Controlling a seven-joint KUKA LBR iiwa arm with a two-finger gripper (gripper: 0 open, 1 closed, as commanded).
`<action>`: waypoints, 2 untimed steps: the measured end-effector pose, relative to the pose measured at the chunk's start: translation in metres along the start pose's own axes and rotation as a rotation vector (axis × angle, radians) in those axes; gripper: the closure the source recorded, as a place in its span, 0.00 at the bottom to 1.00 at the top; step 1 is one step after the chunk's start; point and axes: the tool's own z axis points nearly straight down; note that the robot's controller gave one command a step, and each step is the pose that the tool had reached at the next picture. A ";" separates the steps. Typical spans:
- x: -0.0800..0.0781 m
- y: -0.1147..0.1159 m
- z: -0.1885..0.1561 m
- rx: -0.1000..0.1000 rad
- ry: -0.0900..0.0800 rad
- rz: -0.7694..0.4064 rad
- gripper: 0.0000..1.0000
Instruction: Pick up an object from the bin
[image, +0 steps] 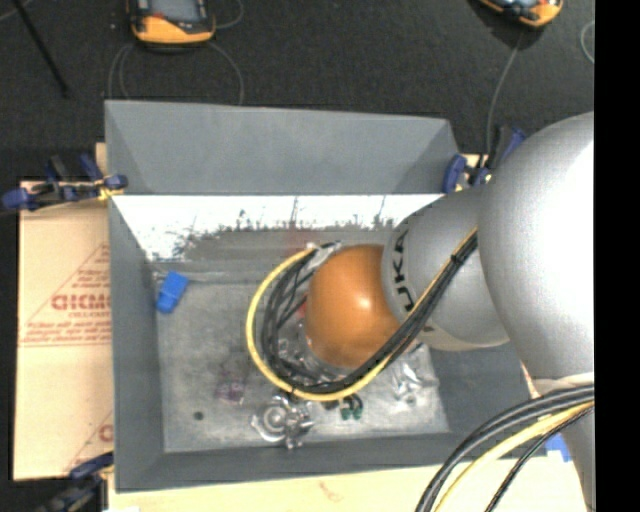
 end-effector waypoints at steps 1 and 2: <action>0.000 0.001 -0.001 -0.002 0.001 0.003 1.00; 0.000 0.002 0.000 -0.004 -0.001 0.003 0.00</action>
Offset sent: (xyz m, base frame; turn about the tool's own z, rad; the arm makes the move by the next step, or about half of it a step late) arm 0.0000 0.0000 0.0000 0.0000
